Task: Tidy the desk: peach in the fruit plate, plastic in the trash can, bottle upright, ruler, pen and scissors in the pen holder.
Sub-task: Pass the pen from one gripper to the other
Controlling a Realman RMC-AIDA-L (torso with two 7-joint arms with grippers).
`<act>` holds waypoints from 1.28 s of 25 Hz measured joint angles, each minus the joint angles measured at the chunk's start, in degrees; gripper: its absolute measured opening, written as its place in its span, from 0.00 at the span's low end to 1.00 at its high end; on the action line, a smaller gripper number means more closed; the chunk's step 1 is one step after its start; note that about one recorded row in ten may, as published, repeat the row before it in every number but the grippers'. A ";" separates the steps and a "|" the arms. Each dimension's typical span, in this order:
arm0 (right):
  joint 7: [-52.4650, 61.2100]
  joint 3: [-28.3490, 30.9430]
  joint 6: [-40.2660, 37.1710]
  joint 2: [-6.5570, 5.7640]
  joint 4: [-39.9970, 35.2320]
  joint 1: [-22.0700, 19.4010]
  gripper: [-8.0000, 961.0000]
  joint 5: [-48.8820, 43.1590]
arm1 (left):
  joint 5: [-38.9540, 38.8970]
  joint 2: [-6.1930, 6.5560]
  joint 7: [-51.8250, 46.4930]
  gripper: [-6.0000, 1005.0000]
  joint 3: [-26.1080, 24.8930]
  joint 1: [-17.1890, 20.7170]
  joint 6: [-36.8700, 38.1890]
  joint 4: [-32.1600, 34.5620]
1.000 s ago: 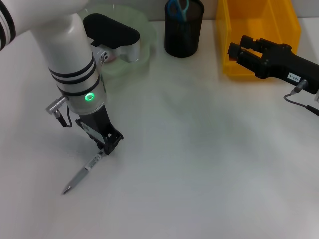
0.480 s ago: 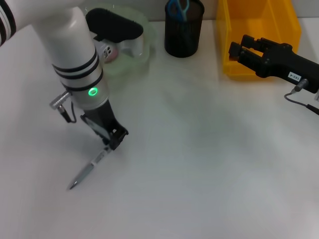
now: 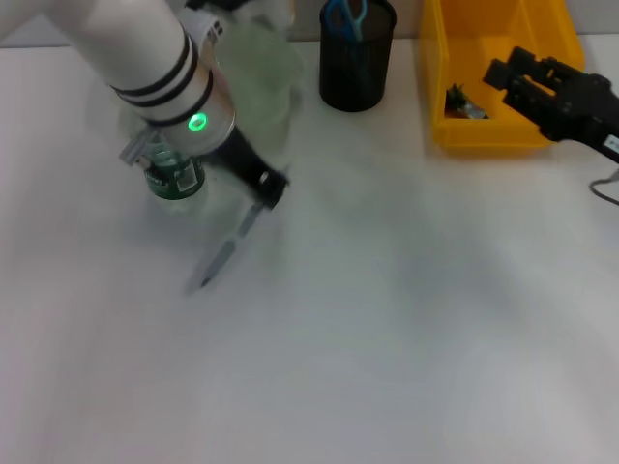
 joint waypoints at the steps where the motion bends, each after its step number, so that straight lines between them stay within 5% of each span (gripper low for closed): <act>1: 0.00 0.00 0.00 0.00 0.00 0.00 0.49 0.00 | 0.00 0.00 0.00 0.15 0.00 0.00 0.00 0.00; 8: 0.08 0.40 -4.08 -0.37 -0.44 -2.04 0.49 -0.31 | -17.71 0.06 16.90 0.15 -6.17 7.81 -12.07 1.18; 14: 0.04 0.17 -7.27 -0.47 -0.46 -3.38 0.49 -0.51 | -42.14 0.17 42.76 0.15 -8.73 16.56 -17.87 -0.07; 15: 0.04 0.32 -7.80 -0.44 -0.43 -3.71 0.49 -0.52 | -51.22 0.21 50.86 0.15 -8.98 19.52 -17.70 -0.90; 19: 0.04 0.26 -7.98 -0.24 -0.36 -3.91 0.49 -0.52 | -59.46 0.26 58.18 0.16 -9.02 22.35 -17.01 -1.50; 20: 0.04 0.06 -8.09 -0.15 -0.31 -3.90 0.49 -0.52 | -68.78 0.27 67.22 0.16 -9.14 25.81 -14.68 -2.50; 25: 0.09 -0.07 -9.18 -0.11 -0.21 -3.84 0.49 -0.54 | -78.54 0.32 78.71 0.16 -10.41 27.84 -7.04 -7.35; 32: 3.67 -0.11 -10.24 -0.33 -0.17 -3.65 0.49 -1.68 | -82.05 0.35 88.45 0.16 -11.18 27.47 1.71 -15.06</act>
